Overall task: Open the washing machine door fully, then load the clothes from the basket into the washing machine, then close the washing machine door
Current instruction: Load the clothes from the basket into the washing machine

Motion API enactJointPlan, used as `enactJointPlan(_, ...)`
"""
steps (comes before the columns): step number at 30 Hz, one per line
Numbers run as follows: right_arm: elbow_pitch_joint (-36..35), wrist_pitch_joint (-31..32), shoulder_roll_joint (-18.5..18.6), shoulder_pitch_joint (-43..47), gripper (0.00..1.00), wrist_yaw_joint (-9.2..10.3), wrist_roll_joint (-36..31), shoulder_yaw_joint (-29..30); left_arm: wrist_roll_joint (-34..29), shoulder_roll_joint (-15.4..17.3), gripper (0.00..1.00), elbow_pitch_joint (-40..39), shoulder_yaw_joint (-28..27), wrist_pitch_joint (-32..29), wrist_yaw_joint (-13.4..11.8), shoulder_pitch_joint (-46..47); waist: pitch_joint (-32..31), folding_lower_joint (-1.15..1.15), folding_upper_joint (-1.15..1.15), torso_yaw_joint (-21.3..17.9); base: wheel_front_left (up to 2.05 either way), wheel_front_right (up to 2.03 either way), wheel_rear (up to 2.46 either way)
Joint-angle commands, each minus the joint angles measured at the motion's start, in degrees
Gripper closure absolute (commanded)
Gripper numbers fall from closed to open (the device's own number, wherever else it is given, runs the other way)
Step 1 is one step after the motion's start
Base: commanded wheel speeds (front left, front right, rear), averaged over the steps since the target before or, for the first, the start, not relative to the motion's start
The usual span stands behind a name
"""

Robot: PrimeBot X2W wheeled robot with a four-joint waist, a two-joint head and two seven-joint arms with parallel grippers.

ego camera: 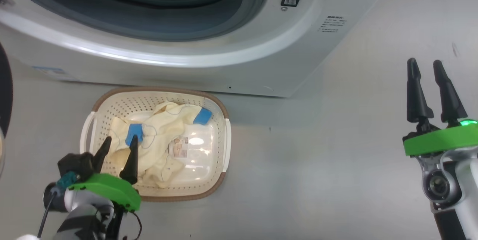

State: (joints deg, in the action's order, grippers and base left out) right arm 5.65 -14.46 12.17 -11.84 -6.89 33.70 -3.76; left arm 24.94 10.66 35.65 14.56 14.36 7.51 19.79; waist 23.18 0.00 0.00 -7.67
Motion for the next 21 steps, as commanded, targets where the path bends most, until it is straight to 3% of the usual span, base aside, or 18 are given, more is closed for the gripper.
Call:
enactJointPlan(1, -2.2, -0.5, 0.4, -1.9, 0.0, -0.59, -0.6, -0.6, 0.7, 1.8, 0.0, 1.0, -0.5, 0.6, 0.0, 2.6, 2.4, 0.0, 0.0, -0.7, 0.0, 0.0, 0.0)
enactJointPlan(21, -5.6, -0.5, -1.8, -6.7, 0.0, -0.59, -2.4, -1.4, 8.7, 4.6, 0.0, 19.5, 12.6, 0.6, 0.0, 16.7, 11.9, 0.0, 0.0, -4.0, 0.0, 0.0, 0.0)
